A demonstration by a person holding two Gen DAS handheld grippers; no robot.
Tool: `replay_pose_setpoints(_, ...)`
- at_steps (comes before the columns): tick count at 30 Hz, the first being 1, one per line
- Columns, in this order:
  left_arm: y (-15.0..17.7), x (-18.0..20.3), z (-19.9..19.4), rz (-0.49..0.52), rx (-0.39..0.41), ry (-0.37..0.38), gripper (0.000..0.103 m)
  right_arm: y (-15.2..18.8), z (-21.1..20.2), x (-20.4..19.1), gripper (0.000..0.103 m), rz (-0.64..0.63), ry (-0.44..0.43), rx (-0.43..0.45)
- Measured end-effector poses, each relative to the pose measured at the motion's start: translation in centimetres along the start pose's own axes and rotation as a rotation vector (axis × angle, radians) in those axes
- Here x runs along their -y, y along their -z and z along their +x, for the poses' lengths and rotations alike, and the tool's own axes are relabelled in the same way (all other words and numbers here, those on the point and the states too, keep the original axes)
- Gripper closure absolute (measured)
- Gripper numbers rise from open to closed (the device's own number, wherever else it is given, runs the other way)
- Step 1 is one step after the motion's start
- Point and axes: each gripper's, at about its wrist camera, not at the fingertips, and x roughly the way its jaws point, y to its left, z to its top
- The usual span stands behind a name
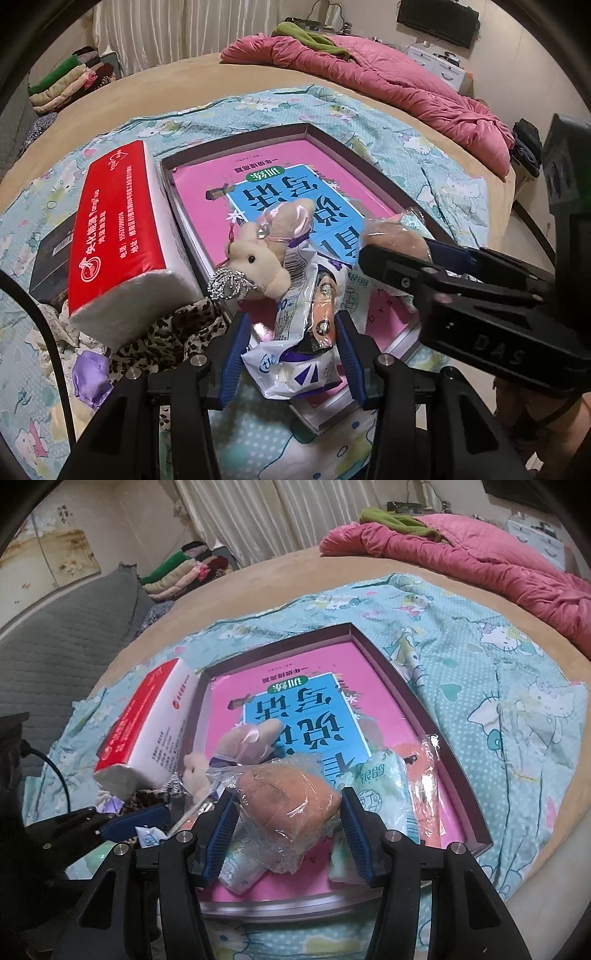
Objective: Organize soft objects
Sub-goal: 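Lower both items onto the pink book and open both tools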
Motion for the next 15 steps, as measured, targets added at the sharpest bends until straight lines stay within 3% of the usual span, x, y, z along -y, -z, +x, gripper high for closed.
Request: replay_pose_setpoints(15, 0.29, -0.28, -0.09, -0.015, -0.004, 0.024, 0.056, 0.19, 0.56, -0.30, 0.043, 0.005, -0.036, -0.005)
